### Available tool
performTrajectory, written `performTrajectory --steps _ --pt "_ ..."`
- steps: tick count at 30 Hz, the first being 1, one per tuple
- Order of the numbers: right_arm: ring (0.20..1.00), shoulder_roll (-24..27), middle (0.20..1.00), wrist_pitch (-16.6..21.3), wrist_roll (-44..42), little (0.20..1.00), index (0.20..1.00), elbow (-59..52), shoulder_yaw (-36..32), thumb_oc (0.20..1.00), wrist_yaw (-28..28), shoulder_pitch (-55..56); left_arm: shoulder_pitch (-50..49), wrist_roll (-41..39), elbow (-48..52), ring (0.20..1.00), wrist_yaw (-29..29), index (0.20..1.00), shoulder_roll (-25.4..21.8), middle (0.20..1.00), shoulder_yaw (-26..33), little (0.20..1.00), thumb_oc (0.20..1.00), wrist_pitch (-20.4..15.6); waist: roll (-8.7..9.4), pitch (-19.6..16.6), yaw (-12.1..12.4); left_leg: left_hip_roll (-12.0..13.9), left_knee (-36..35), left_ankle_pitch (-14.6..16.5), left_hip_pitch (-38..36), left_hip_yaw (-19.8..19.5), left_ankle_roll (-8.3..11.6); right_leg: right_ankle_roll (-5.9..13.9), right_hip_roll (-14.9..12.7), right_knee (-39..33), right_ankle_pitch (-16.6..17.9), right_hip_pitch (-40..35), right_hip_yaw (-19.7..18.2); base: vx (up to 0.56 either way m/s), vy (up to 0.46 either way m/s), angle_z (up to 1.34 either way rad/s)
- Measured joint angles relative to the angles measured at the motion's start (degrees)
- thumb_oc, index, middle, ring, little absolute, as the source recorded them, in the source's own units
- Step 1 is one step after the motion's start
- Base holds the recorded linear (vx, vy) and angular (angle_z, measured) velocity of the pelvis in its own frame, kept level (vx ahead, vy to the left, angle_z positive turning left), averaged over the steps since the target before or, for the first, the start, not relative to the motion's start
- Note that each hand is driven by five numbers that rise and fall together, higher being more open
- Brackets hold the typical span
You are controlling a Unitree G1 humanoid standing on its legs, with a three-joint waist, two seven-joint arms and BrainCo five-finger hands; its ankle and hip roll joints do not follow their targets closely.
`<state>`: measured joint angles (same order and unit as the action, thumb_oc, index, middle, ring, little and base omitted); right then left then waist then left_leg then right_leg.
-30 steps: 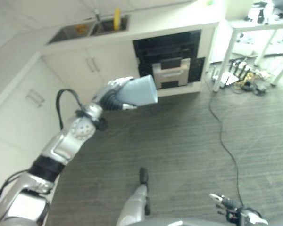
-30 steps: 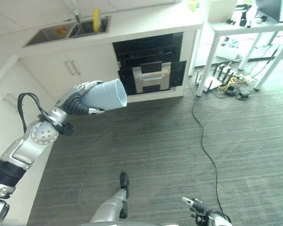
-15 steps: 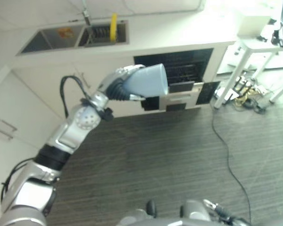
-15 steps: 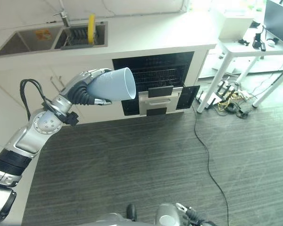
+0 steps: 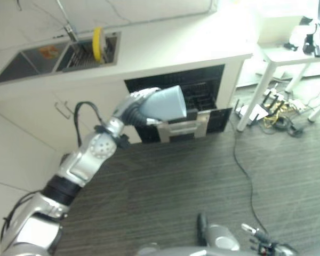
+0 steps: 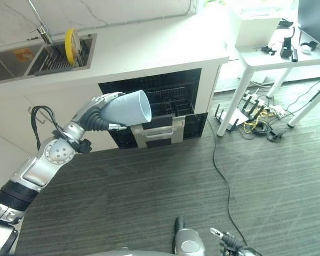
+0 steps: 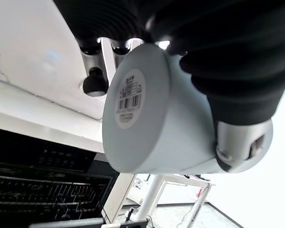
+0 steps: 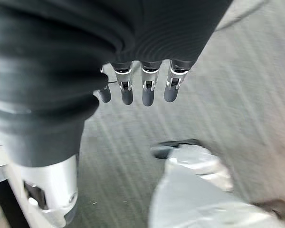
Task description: Place the dishes in the dishwasher.
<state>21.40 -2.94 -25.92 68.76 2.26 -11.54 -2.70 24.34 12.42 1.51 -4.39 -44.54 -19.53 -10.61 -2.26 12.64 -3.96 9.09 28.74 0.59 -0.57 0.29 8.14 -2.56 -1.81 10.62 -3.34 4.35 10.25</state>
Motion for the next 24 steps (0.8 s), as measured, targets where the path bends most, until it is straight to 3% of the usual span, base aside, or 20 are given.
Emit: performTrajectory --steps 1,2,3,4,5,6,7,9,10,14,15,16,17,18,19,20,21,22,24 --pt "1.000 -0.3 1.000 0.0 0.0 1.000 1.000 0.5 0.1 1.000 0.0 -0.1 -0.2 0.0 0.4 0.200 0.0 0.200 0.1 0.200 0.3 0.200 0.200 -0.2 0.99 0.1 0.6 -0.2 11.9 -3.3 7.1 -0.6 0.20 -1.45 -0.5 0.1 -0.7 -0.5 0.1 0.16 -0.097 0.13" --pt "1.000 -0.4 1.000 0.0 0.0 1.000 1.000 0.6 0.1 1.000 0.0 -0.1 -0.2 0.0 0.4 0.200 0.1 0.200 0.1 0.200 0.5 0.200 0.200 -0.2 1.44 0.1 0.8 -0.7 17.1 -1.1 11.6 0.6 -2.07 -2.00 -0.6 -0.6 -0.5 -2.1 1.1 0.17 -0.013 0.17" --pt "1.000 -0.4 1.000 -0.1 0.0 1.000 1.000 0.7 0.1 1.000 0.0 0.2 -0.1 0.0 0.5 0.200 0.1 0.200 -0.1 0.200 1.0 0.200 0.200 -0.3 1.81 0.0 0.7 -1.7 14.6 0.9 13.7 3.1 -3.41 -1.94 -0.3 -1.7 -0.7 -4.0 2.0 0.23 0.084 0.26" --pt "1.000 -0.3 1.000 -0.1 0.0 1.000 1.000 0.7 0.1 1.000 0.0 0.3 0.0 0.0 0.5 0.200 0.2 0.200 -0.1 0.200 2.0 0.200 0.200 -0.4 1.80 0.0 0.1 -2.4 9.0 1.6 13.9 5.0 -4.32 -1.87 0.1 -3.0 -0.8 -5.4 2.8 0.23 0.142 0.20" --pt "1.000 -0.3 1.000 -0.1 0.0 1.000 1.000 1.2 0.1 1.000 0.0 0.2 0.0 0.0 0.5 0.200 0.1 0.200 -0.2 0.200 2.6 0.200 0.200 -0.5 1.57 -0.3 -0.5 -2.6 -2.0 1.6 12.4 7.2 -4.88 -1.82 1.0 -4.9 -0.7 -7.1 3.5 0.26 0.185 0.09" --pt "1.000 -0.5 1.000 -0.1 0.0 1.000 1.000 1.4 0.5 1.000 0.0 0.3 -0.1 0.0 -0.1 0.200 0.1 0.200 -0.2 0.200 2.4 0.200 0.200 -0.6 1.24 -0.9 -0.7 -2.3 -15.9 0.7 9.3 7.9 -3.75 -1.80 2.0 -6.3 -0.7 -8.1 3.6 0.26 0.190 0.06" --pt "1.000 -0.5 1.000 -0.2 0.1 1.000 1.000 1.7 1.4 1.000 0.0 0.6 0.0 0.0 -0.6 0.200 0.0 0.200 -0.2 0.200 1.9 0.200 0.200 -0.6 0.96 -1.3 -1.2 -1.4 -24.2 -0.4 8.2 6.5 -2.43 -1.79 2.8 -7.2 -0.7 -8.4 3.9 0.28 0.234 0.05" --pt "1.000 -0.7 1.000 -0.2 0.1 1.000 1.000 1.9 1.4 1.000 0.0 1.4 0.0 0.0 -2.7 0.200 0.0 0.200 0.8 0.200 1.5 0.200 0.200 -0.5 1.02 -1.3 -1.2 0.5 -32.3 -2.8 7.6 4.9 -1.04 -1.73 3.0 -7.7 -0.7 -8.9 3.8 0.23 0.231 0.09" --pt "1.000 -0.7 1.000 -0.3 0.1 1.000 1.000 2.5 1.4 1.000 0.0 1.7 -0.1 0.0 -3.7 0.200 0.0 0.200 1.0 0.200 1.5 0.200 0.200 -0.2 1.02 -1.3 -1.1 1.2 -32.9 -2.8 7.2 5.1 -1.07 -1.57 3.0 -7.8 -0.8 -9.5 3.8 0.20 0.221 0.00" --pt "1.000 -0.5 1.000 0.0 0.0 1.000 1.000 2.7 1.3 1.000 0.3 3.8 -0.1 0.0 -3.9 0.200 0.2 0.200 2.1 0.200 1.7 0.200 0.200 -0.3 -0.40 -1.8 -1.3 0.2 -28.3 -2.7 4.0 8.4 -2.17 0.86 1.2 -8.5 -2.3 -12.9 3.5 0.21 0.295 -0.06" --pt "1.000 -0.2 1.000 0.0 -0.1 1.000 1.000 2.7 1.3 1.000 0.3 4.8 -0.1 0.0 -3.4 0.200 0.4 0.200 3.8 0.200 1.5 0.200 0.200 -0.4 -2.04 -1.8 -1.5 -1.5 -28.6 -3.0 1.8 8.0 -3.30 3.18 0.2 -6.2 -3.7 -12.4 3.4 0.19 0.311 0.10" --pt "1.000 -0.8 1.000 0.0 -0.1 1.000 1.000 2.7 1.3 1.000 0.5 5.1 -0.1 0.1 -3.4 0.200 0.5 0.200 4.1 0.200 1.5 0.200 0.200 -0.5 -2.13 -1.7 -1.4 -3.0 -29.5 -5.0 1.3 8.3 -4.25 4.89 -1.4 -3.9 -4.9 -11.4 3.1 0.17 0.294 0.13" --pt "1.000 -2.0 1.000 0.0 -0.3 1.000 1.000 2.6 1.3 1.000 0.7 5.3 0.1 0.3 -3.7 0.200 0.6 0.200 4.2 0.200 1.4 0.200 0.200 -0.5 -0.90 -1.4 -1.4 -7.0 -30.6 -4.4 0.6 8.5 -6.01 7.13 -5.3 -0.5 -6.3 -9.7 2.9 0.15 0.318 0.19" --pt "1.000 -2.9 1.000 -0.1 -1.2 1.000 1.000 1.4 1.1 1.000 0.7 5.6 0.3 0.8 -3.8 0.200 0.6 0.200 4.0 0.200 1.4 0.200 0.200 -0.4 -0.68 -1.1 -1.4 -10.8 -31.0 -4.0 0.4 8.6 -9.34 8.65 -10.0 5.8 -7.3 -6.4 2.8 0.12 0.310 0.22" --pt "1.000 -3.3 1.000 0.0 -1.3 1.000 1.000 1.5 1.1 1.000 0.7 5.5 0.6 1.8 -3.8 0.200 0.6 0.200 4.0 0.200 1.4 0.200 0.200 -0.4 -0.48 -1.0 -1.1 -11.7 -30.9 -3.4 0.4 8.8 -10.25 9.36 -10.8 7.8 -7.5 -5.1 2.8 0.10 0.264 0.15" --pt "1.000 -3.9 1.000 0.1 -1.3 1.000 1.000 1.5 0.9 1.000 0.8 5.5 1.1 2.3 -3.8 0.200 0.6 0.200 3.8 0.200 1.4 0.200 0.200 -0.5 0.13 -0.5 -0.5 -12.2 -30.1 -2.8 0.4 9.2 -11.16 9.60 -10.9 8.4 -6.8 -4.6 2.5 0.06 0.123 -0.17" --pt "1.000 -4.2 1.000 0.3 -1.6 1.000 1.000 0.6 0.5 1.000 0.8 5.5 2.9 2.3 -4.4 0.200 0.3 0.200 2.5 0.200 -0.8 0.200 0.200 -0.3 0.03 0.1 0.9 -12.2 -29.6 -2.5 0.3 9.8 -12.64 11.18 -11.9 15.5 -6.1 -1.3 2.1 0.04 -0.021 -0.03" --pt "1.000 -4.2 1.000 1.0 -2.3 1.000 1.000 -0.7 0.5 1.000 0.7 5.6 4.6 2.4 -4.5 0.200 0.5 0.200 0.7 0.200 -3.3 0.200 0.200 -0.3 -0.34 0.4 -0.1 -11.7 -29.9 -2.7 0.2 9.5 -12.35 11.51 -11.7 19.8 -7.4 2.0 0.3 0.04 -0.066 -0.08" --pt "1.000 -4.0 1.000 1.2 -2.4 1.000 1.000 -1.4 0.5 1.000 0.8 5.2 6.1 2.3 -4.3 0.200 0.6 0.200 -0.2 0.200 -3.6 0.200 0.200 -0.2 0.27 0.8 -0.1 -11.7 -29.9 -2.5 -0.4 10.0 -12.22 12.09 -11.8 14.4 -7.5 2.8 0.0 0.02 -0.134 0.02"
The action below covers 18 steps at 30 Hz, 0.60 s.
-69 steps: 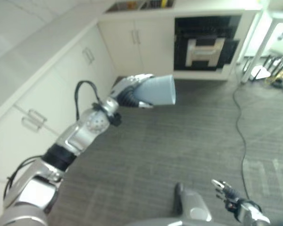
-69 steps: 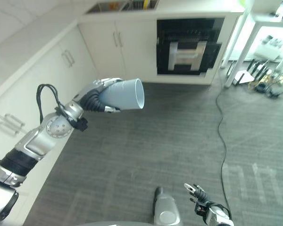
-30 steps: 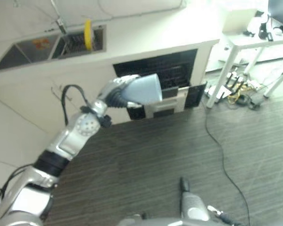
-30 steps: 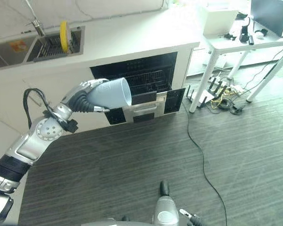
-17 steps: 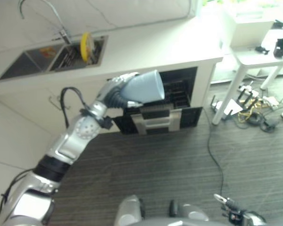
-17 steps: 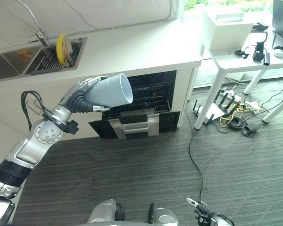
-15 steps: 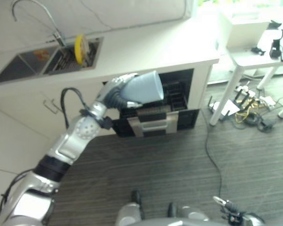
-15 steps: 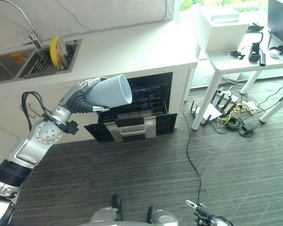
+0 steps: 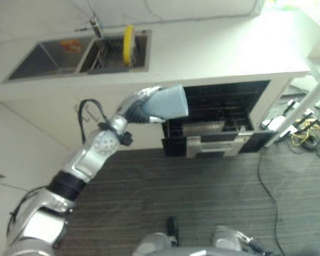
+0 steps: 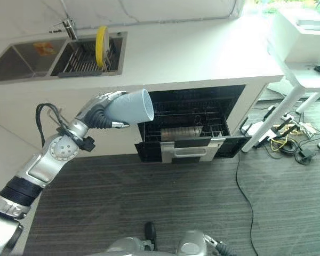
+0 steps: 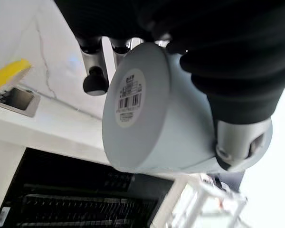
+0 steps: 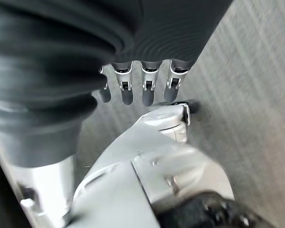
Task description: Place the dishes in the dishwasher.
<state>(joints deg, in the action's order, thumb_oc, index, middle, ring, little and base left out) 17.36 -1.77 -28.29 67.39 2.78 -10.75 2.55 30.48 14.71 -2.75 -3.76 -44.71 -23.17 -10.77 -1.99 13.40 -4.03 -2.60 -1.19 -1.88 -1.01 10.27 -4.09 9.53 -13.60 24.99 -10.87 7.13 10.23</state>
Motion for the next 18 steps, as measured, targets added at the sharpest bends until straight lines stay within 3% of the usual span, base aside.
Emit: performTrajectory --steps 1,3,5,6,9,11,14,18 --pt "1.000 0.0 1.000 0.0 0.1 1.000 1.000 -0.5 0.0 1.000 -0.1 -0.2 0.7 0.0 0.0 0.200 0.0 0.200 -0.1 0.200 0.0 0.200 0.200 0.1 0.46 0.1 0.0 0.0 -0.1 0.2 -0.1 0.1 0.24 0.60 -0.5 -5.6 0.9 0.1 0.0 0.02 -0.237 -0.08" --pt "1.000 -0.1 1.000 0.1 0.2 1.000 1.000 -0.4 -0.1 1.000 -0.2 -1.0 1.1 -0.1 -0.1 0.200 0.0 0.200 -0.3 0.200 0.0 0.200 0.200 0.6 1.15 0.5 0.1 -0.3 0.1 0.8 -0.2 -0.4 0.30 3.01 -2.8 -16.6 6.6 -1.6 -0.4 0.02 -0.291 -0.04" --pt "1.000 -0.2 1.000 -0.1 1.4 1.000 1.000 0.7 -1.0 1.000 -0.7 -1.3 0.9 -0.1 0.0 0.200 0.1 0.200 -0.7 0.200 -1.1 0.200 0.200 0.7 1.70 0.6 0.2 0.0 0.1 0.9 -0.6 -0.6 0.66 3.71 -3.5 -21.4 11.8 -3.9 -1.4 0.01 -0.322 0.12" --pt "1.000 -0.3 1.000 -0.1 1.7 1.000 1.000 0.7 -0.9 1.000 -0.9 -0.8 0.4 -0.1 0.0 0.200 0.2 0.200 -0.7 0.200 -1.0 0.200 0.200 0.7 2.01 0.5 0.4 0.7 0.2 0.7 -0.8 -0.5 0.76 3.32 -3.5 -21.7 13.0 -4.7 -0.7 0.01 -0.272 0.05" --pt "1.000 -0.5 1.000 0.2 2.6 1.000 1.000 0.7 1.2 1.000 -1.5 -0.8 -3.2 -0.9 0.8 0.200 0.3 0.200 -0.6 0.200 -0.2 0.200 0.200 0.9 4.04 -0.3 1.8 2.6 0.3 0.7 -1.0 -0.9 4.01 1.10 -0.7 -26.4 15.1 -9.8 2.1 0.01 -0.293 0.00" --pt "1.000 0.0 1.000 0.9 2.4 1.000 1.000 0.3 1.8 1.000 -1.6 -1.3 -5.1 -2.2 0.9 0.200 0.7 0.200 -0.1 0.200 -0.1 0.200 0.200 1.0 2.65 -0.5 1.0 6.0 0.1 -0.3 -0.8 -1.9 5.86 -0.52 3.3 -27.6 14.8 -10.8 3.1 0.00 -0.310 0.11" --pt "1.000 1.2 1.000 1.9 2.3 1.000 1.000 -0.5 2.3 1.000 -1.4 -1.3 -6.2 -2.7 3.1 0.200 0.6 0.200 0.0 0.200 0.6 0.200 0.200 0.9 1.94 -0.8 0.7 10.7 0.1 -1.6 -1.0 -1.9 8.37 -4.30 8.3 -28.8 14.1 -11.9 3.8 0.00 -0.225 0.03" --pt "1.000 4.8 1.000 2.3 2.3 1.000 1.000 -0.4 2.4 1.000 -1.6 -0.8 -6.2 -4.8 2.9 0.200 0.5 0.200 1.5 0.200 0.7 0.200 0.200 0.5 -1.22 -1.9 -1.2 13.7 0.8 -3.3 0.2 -1.0 10.41 -6.84 11.6 -27.5 12.0 -12.2 6.2 0.02 -0.173 0.24"
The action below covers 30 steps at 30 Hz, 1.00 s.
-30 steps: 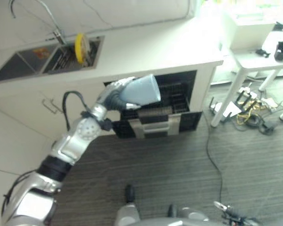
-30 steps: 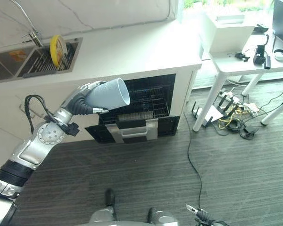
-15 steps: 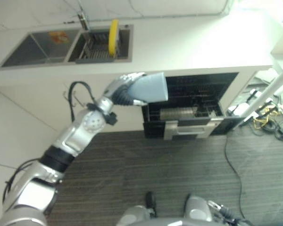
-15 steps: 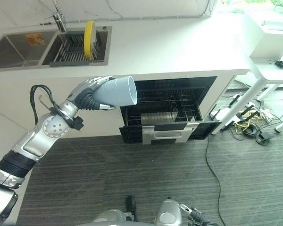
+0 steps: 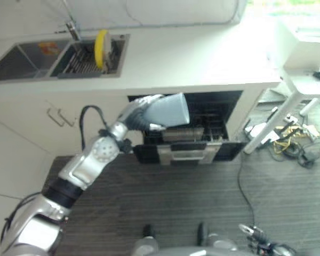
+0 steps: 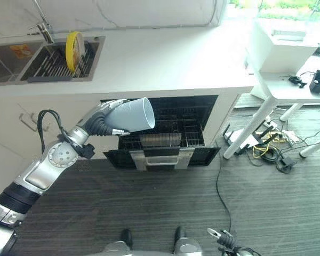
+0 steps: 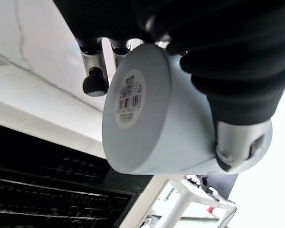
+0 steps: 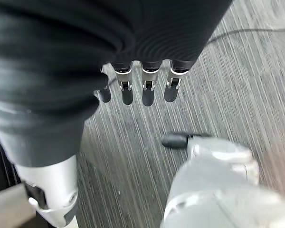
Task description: Place the dishes in the dishwasher.
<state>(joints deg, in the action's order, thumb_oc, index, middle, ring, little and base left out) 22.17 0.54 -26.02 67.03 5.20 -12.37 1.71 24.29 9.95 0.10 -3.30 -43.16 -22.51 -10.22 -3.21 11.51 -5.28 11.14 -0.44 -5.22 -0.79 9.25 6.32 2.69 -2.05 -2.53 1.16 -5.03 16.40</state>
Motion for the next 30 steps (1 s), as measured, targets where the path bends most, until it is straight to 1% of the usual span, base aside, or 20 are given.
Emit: performTrajectory --steps 1,2,3,4,5,6,7,8,9,10,12,14,15,17,21,23,26,28,29,30 --pt "1.000 0.8 1.000 0.0 0.0 1.000 1.000 0.0 0.0 1.000 -0.3 0.1 -0.1 0.0 -0.4 0.200 0.0 0.200 1.1 0.200 0.0 0.200 0.200 0.0 -0.95 -0.2 -0.4 0.5 0.3 0.0 0.2 0.9 0.03 0.09 0.5 1.6 -1.3 0.5 0.4 0.06 -0.090 0.31" --pt "1.000 1.2 1.000 0.1 0.0 1.000 1.000 0.1 -0.1 1.000 -0.5 0.4 -0.3 -0.1 -0.3 0.200 -0.1 0.200 1.8 0.200 0.0 0.200 0.200 0.0 -1.54 -0.4 -0.4 1.2 0.4 0.0 0.4 1.1 0.06 -1.26 0.5 3.3 -2.9 1.2 0.7 0.06 -0.058 0.19" --pt "1.000 1.4 1.000 0.6 0.0 1.000 1.000 0.0 0.0 1.000 -0.8 0.4 -0.6 -0.2 -0.2 0.200 -0.3 0.200 1.9 0.200 0.0 0.200 0.200 -0.2 -2.22 -0.4 -0.2 1.9 1.3 0.1 1.0 1.2 -0.01 -1.78 0.8 5.9 -4.3 2.6 0.8 0.15 0.020 0.08" --pt "1.000 1.3 1.000 2.4 -0.3 1.000 1.000 -0.4 0.0 1.000 -1.2 0.4 -1.8 -2.4 -0.3 0.200 -0.4 0.200 2.5 0.200 0.0 0.200 0.200 -0.2 -3.04 -0.5 -0.2 2.4 2.6 3.0 1.8 1.3 -3.03 -2.42 0.4 11.2 -7.1 5.0 0.8 0.15 0.063 -0.02" --pt "1.000 1.2 1.000 2.9 -2.1 1.000 1.000 -3.4 0.2 1.000 -1.2 1.3 -3.0 -5.1 -0.4 0.200 -0.5 0.200 3.7 0.200 0.5 0.200 0.200 -0.4 -2.50 -0.3 -0.1 1.7 3.0 3.5 1.8 0.5 -3.18 -2.46 -0.6 13.6 -8.5 6.1 0.3 0.17 0.090 -0.09" --pt "1.000 1.5 1.000 4.1 -3.7 1.000 1.000 -7.6 0.6 1.000 -1.2 2.5 -4.7 -7.8 -0.4 0.200 -0.6 0.200 5.8 0.200 1.2 0.200 0.200 -0.5 -2.48 -0.3 -0.3 0.6 3.1 3.5 1.6 0.1 -3.17 -2.20 -1.6 15.0 -9.2 6.7 -0.3 0.11 0.078 -0.15" --pt "1.000 1.5 1.000 5.3 -5.2 1.000 1.000 -11.6 0.7 1.000 -1.2 3.6 -6.2 -10.1 -0.4 0.200 -0.6 0.200 7.9 0.200 1.5 0.200 0.200 -0.4 -2.72 -0.4 -0.8 -0.3 2.4 3.5 1.2 0.2 -3.23 -1.91 -2.0 15.9 -9.5 6.9 -0.6 0.08 0.080 -0.18" --pt "1.000 1.2 1.000 6.0 -6.1 1.000 1.000 -13.5 0.8 1.000 -1.2 4.0 -6.8 -11.7 -0.7 0.200 -0.6 0.200 9.5 0.200 1.6 0.200 0.200 -0.5 -2.73 -0.3 -0.9 -0.5 2.4 3.5 0.6 0.9 -3.30 -1.62 -2.2 16.8 -9.9 7.0 -1.0 0.06 0.081 -0.13" --pt "1.000 0.8 1.000 6.7 -7.3 1.000 1.000 -16.3 0.9 1.000 -1.0 4.8 -7.3 -14.1 -1.2 0.200 -0.5 0.200 12.3 0.200 1.7 0.200 0.200 -0.4 -2.35 -0.5 -1.0 -0.8 2.1 3.3 0.0 1.8 -3.56 -0.78 -2.7 17.4 -10.1 6.9 -1.2 0.05 0.087 -0.13" --pt "1.000 0.7 1.000 6.7 -8.6 1.000 1.000 -21.0 0.8 1.000 -0.5 6.0 -8.5 -16.8 -1.3 0.200 -0.6 0.200 14.9 0.200 2.3 0.200 0.200 -0.6 -1.86 -0.5 -1.4 -1.3 0.9 2.8 -0.9 2.5 -3.28 -0.58 -3.2 17.9 -9.9 7.1 -1.5 0.04 0.079 -0.08" --pt "1.000 0.2 1.000 8.0 -9.1 1.000 1.000 -28.8 0.1 1.000 -0.2 7.2 -10.3 -20.1 -3.8 0.200 -1.1 0.200 18.4 0.200 2.6 0.200 0.200 -1.4 -1.36 -0.6 -2.6 -2.3 -0.3 1.4 -1.5 2.6 -1.88 -0.18 -4.1 17.9 -9.3 7.6 -1.8 0.03 0.043 -0.05" --pt "1.000 -1.2 1.000 9.4 -9.0 1.000 1.000 -35.4 -1.3 1.000 0.1 7.6 -11.8 -21.6 -7.6 0.200 -1.9 0.200 19.1 0.200 2.6 0.200 0.200 -1.4 0.34 -0.7 -3.8 -3.1 -0.7 1.4 -1.6 3.4 -2.01 0.64 -4.5 17.1 -8.8 7.6 -2.5 0.03 0.006 -0.12" --pt "1.000 -1.4 1.000 9.7 -9.0 1.000 1.000 -38.6 -1.3 1.000 0.4 8.2 -13.0 -23.0 -7.7 0.200 -3.0 0.200 19.7 0.200 3.0 0.200 0.200 -1.6 0.82 -0.8 -3.9 -3.2 -0.7 1.5 -1.6 3.7 -2.13 0.89 -4.5 16.5 -8.4 7.5 -2.9 0.03 -0.013 -0.20" --pt "1.000 -1.4 1.000 10.3 -9.0 1.000 1.000 -45.8 -1.4 1.000 0.4 9.2 -16.0 -24.9 -7.9 0.200 -4.8 0.200 20.8 0.200 4.3 0.200 0.200 -3.4 1.69 -0.8 -4.0 -3.4 -0.9 1.6 -2.2 4.2 -2.33 1.18 -4.5 15.3 -7.9 7.0 -3.5 0.02 -0.038 -0.17" --pt "1.000 -1.4 1.000 11.4 -9.2 1.000 1.000 -58.4 -1.6 1.000 -0.6 10.4 -17.8 -24.6 -8.6 0.200 -13.7 0.200 22.6 0.200 4.7 0.200 0.200 -7.0 2.48 -0.8 -3.9 -3.2 -1.6 2.1 -4.4 5.2 -2.60 1.66 -4.0 13.4 -7.7 5.2 -4.3 0.01 -0.044 -0.11" --pt "1.000 -1.4 1.000 11.9 -10.3 1.000 1.000 -58.7 -1.6 1.000 -1.1 9.3 -17.6 -24.4 -8.6 0.200 -15.9 0.200 23.2 0.200 4.8 0.200 0.200 -8.0 2.56 -0.8 -4.0 -3.2 -1.6 2.1 -4.4 5.7 -2.62 2.07 -3.9 12.9 -7.3 5.4 -4.8 0.02 -0.039 -0.19" --pt "1.000 -0.6 1.000 12.2 -12.5 1.000 1.000 -67.1 -1.1 1.000 -2.0 10.4 -17.7 -15.5 -9.0 0.200 -24.9 0.200 23.6 0.200 4.6 0.200 0.200 -9.0 2.55 -0.9 -4.3 -3.0 -1.5 2.1 -4.5 7.3 -2.71 1.99 -3.5 12.5 -6.5 6.0 -6.4 0.00 -0.015 -0.23" --pt "1.000 -0.1 1.000 13.0 -13.5 1.000 1.000 -69.3 -1.1 1.000 -2.9 9.4 -17.5 -10.5 -9.1 0.200 -30.5 0.200 23.7 0.200 4.3 0.200 0.200 -9.6 2.55 -0.9 -4.8 -3.1 -1.5 2.1 -4.4 7.4 -2.72 1.54 -3.5 12.3 -5.9 5.8 -6.5 0.00 -0.016 -0.10" --pt "1.000 0.1 1.000 13.0 -13.5 1.000 1.000 -69.6 -0.9 1.000 -3.0 9.2 -17.5 -9.3 -9.1 0.200 -31.7 0.200 23.7 0.200 4.4 0.200 0.200 -9.9 2.53 -0.9 -4.8 -3.1 -1.5 2.1 -4.4 7.4 -2.72 1.42 -3.5 12.2 -5.8 5.7 -6.5 0.00 0.000 0.00" --pt "1.000 1.0 1.000 13.0 -13.7 1.000 1.000 -70.1 0.5 1.000 -3.4 8.1 -17.5 -5.0 -9.2 0.200 -36.1 0.200 23.6 0.200 4.4 0.200 0.200 -10.4 2.43 -1.0 -4.8 -3.0 -1.4 2.1 -4.4 7.4 -2.73 1.38 -3.4 11.7 -5.5 5.3 -6.5 0.00 0.000 0.00"
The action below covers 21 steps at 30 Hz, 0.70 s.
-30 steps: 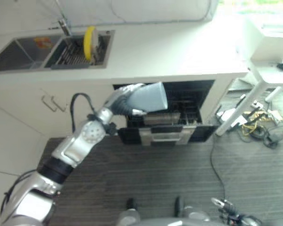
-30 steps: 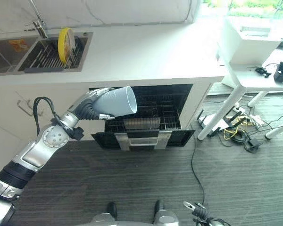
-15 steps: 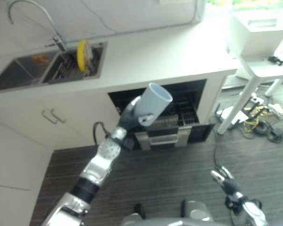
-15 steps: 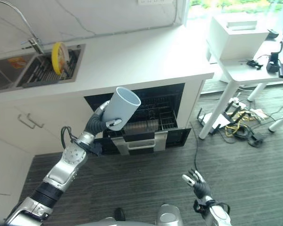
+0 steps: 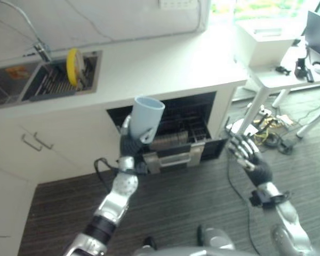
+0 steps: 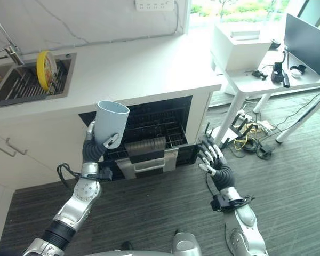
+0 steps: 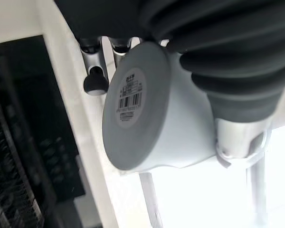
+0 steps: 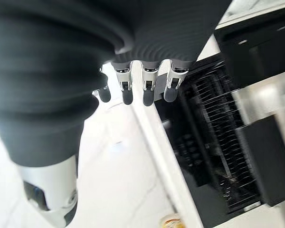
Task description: Place the dishes in the dishwasher.
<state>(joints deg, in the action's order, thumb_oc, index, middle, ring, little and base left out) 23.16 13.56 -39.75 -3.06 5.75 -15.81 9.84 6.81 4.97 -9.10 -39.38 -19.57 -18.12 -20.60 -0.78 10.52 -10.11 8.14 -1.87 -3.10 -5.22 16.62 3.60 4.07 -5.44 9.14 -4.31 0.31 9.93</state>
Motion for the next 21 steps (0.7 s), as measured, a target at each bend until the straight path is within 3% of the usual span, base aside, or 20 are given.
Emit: performTrajectory --steps 5,8,15,21 --pt "1.000 0.4 1.000 -0.2 -2.4 1.000 1.000 -0.2 9.1 1.000 -0.7 -8.0 0.7 10.5 0.0 0.200 -8.2 0.200 0.1 0.200 -3.2 0.200 0.200 -2.2 -1.15 -0.7 1.8 -0.1 0.0 0.0 -0.5 -0.3 0.00 0.25 0.1 -2.3 1.1 -1.4 0.3 0.04 -0.030 0.03" --pt "1.000 0.3 1.000 -0.2 -2.5 1.000 1.000 -1.2 12.8 1.000 0.0 -11.3 0.6 12.1 0.0 0.200 -10.4 0.200 0.4 0.200 -5.1 0.200 0.200 -2.2 -1.51 -1.1 4.2 -0.2 -0.1 0.1 -0.9 -0.6 -0.10 0.33 0.1 -3.8 1.8 -3.1 0.8 0.03 -0.037 0.07" --pt "1.000 -0.3 1.000 -1.0 -4.4 1.000 1.000 -2.5 16.7 1.000 3.1 -15.2 0.6 14.3 0.0 0.200 -14.4 0.200 0.6 0.200 -7.3 0.200 0.200 -2.6 0.08 -2.3 6.9 -0.5 -0.1 0.1 -0.9 -2.4 -0.12 0.51 0.0 -5.6 2.5 -5.0 2.6 0.02 -0.030 0.13" --pt "1.000 -1.6 1.000 -2.4 -5.5 1.000 1.000 -2.5 18.5 1.000 6.0 -19.9 0.9 18.2 0.0 0.200 -15.1 0.200 0.6 0.200 -11.2 0.200 0.200 -5.8 0.93 -2.9 8.1 -0.7 -0.1 0.1 -0.8 -3.5 -0.13 0.61 0.0 -7.1 3.1 -6.3 3.6 0.00 -0.011 0.08"
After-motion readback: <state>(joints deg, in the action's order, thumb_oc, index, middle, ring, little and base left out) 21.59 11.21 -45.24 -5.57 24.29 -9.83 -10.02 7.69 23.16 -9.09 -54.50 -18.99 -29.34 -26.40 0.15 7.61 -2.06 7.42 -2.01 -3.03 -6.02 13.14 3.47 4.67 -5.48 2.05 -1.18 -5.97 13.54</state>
